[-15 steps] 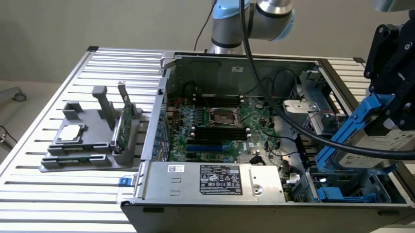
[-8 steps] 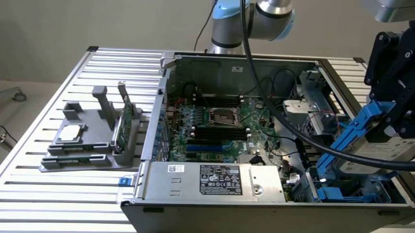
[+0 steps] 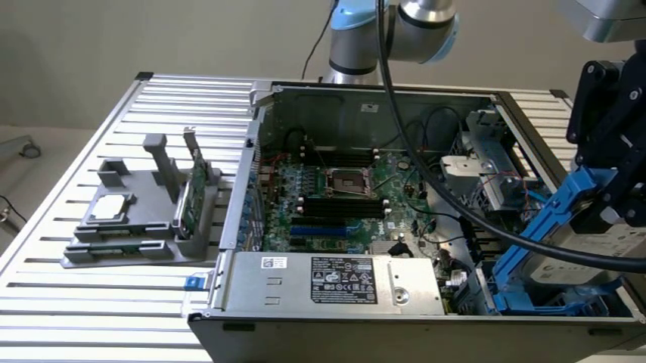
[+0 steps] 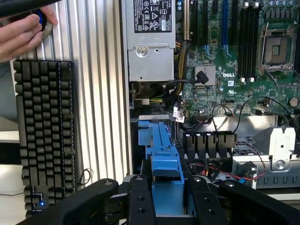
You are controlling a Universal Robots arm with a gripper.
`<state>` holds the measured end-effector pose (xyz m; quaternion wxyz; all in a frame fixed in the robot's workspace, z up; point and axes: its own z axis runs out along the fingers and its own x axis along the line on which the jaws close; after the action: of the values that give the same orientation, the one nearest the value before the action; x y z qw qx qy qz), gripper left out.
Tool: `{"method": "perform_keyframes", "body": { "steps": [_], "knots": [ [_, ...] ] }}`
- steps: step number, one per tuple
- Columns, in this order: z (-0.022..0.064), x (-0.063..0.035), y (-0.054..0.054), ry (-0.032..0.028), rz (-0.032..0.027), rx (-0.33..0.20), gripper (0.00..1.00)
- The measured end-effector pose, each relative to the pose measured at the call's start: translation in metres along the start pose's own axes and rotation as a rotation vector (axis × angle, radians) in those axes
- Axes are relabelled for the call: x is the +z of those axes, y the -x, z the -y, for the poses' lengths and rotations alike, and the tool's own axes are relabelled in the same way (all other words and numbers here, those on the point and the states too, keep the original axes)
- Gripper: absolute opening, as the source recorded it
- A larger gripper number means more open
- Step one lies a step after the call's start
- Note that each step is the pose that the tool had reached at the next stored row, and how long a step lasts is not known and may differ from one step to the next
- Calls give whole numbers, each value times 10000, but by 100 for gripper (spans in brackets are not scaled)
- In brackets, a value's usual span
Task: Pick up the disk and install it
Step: 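Insert the disk into the insertion slot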
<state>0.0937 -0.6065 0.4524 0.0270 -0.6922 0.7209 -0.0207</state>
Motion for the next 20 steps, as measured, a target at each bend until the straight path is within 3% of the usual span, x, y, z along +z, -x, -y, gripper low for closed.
{"method": "perform_keyframes", "body": {
  "steps": [2, 8, 10, 14, 17, 20],
  "knots": [
    [-1, 4, -1, 33, -44, -16, 33],
    [-2, 8, 30, 37, -90, -24, 33],
    [-7, 13, 79, 51, -161, -27, 33],
    [-11, 21, 144, 161, -341, -37, 33],
    [-14, 23, 245, 165, -411, -43, 33],
    [10, 28, 304, 164, -429, -44, 33]
  ]
}}
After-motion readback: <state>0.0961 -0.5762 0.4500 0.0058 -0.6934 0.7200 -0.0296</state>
